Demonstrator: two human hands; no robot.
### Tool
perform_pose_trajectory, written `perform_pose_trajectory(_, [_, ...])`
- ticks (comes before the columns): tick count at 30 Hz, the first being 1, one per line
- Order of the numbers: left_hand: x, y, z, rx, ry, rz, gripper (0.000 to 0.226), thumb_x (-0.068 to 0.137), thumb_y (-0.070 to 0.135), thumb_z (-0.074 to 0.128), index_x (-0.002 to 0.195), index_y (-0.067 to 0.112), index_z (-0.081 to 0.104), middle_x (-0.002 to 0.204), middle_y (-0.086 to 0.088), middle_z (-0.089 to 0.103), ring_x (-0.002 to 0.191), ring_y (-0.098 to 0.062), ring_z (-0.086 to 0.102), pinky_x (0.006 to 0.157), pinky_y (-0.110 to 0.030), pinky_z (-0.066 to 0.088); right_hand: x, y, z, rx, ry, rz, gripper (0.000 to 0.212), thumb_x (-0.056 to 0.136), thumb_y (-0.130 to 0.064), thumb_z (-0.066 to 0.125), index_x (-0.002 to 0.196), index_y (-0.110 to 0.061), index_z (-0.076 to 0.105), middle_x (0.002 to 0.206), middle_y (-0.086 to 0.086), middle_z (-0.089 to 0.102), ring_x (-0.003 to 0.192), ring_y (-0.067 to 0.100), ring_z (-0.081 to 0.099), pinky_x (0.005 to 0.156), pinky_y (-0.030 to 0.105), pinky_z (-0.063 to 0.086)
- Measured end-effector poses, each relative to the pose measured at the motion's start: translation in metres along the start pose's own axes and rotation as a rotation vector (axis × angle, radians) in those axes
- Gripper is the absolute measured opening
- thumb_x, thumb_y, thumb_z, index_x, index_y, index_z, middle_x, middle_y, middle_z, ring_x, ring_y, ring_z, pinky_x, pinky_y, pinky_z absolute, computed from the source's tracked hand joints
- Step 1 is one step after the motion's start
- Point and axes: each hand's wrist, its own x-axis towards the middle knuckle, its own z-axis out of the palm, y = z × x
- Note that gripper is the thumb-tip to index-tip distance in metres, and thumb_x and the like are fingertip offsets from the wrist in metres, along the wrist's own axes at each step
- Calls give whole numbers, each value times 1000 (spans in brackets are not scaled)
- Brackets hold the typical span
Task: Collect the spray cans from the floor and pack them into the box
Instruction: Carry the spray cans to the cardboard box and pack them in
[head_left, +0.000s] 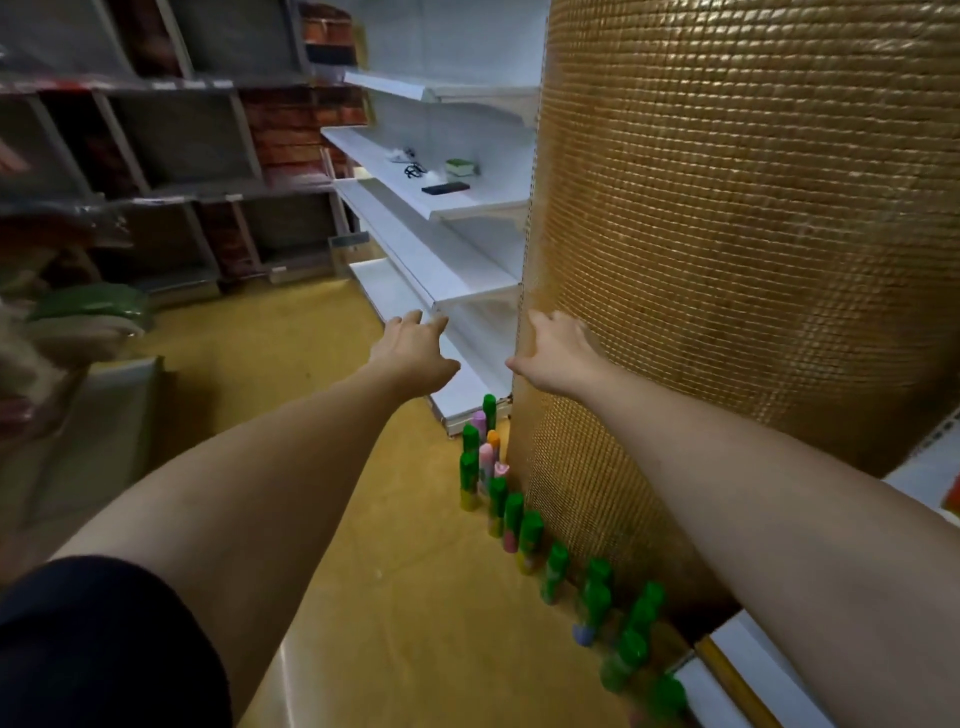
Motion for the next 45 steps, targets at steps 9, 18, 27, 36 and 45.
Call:
perform_pose_trajectory(9, [134,-53,64,19,-127,-24,75,95,41,62,158,21,28,163,-15,24,147,-35,27,114,-46,37,152,6,87,39,-106,16,73,90,-48,68,149,-14,40,146,19,45,136,40,39,108,49,40])
perform_pose_trajectory(18, [290,-89,169,-3,-321,-121,71,98,39,59,158,21,27,165,-16,19,148,-37,24,116,-45,32,316,63,208,41,-344,85,54,91,-38,66,139,-18,51,138,14,50,123,35,50,98,43,47])
perform_pose_trajectory(27, [360,-127,335,-36,-591,-180,77,93,44,64,158,23,27,165,-14,20,149,-35,24,116,-49,34,358,126,357,25,-602,241,55,96,-36,63,143,-14,46,143,14,46,132,32,45,108,41,37])
perform_pose_trajectory(36, [371,-142,552,-24,-738,-23,73,89,37,69,152,20,37,158,-16,29,144,-35,29,108,-50,43,329,212,539,6,-697,431,66,89,-39,72,142,-13,43,146,20,44,135,38,38,110,41,34])
perform_pose_trajectory(45, [362,-129,713,-73,-795,141,103,81,22,76,161,22,11,158,-17,25,141,-39,33,108,-48,43,327,261,681,-31,-714,437,75,85,-42,75,146,-20,37,146,16,39,134,36,39,110,44,38])
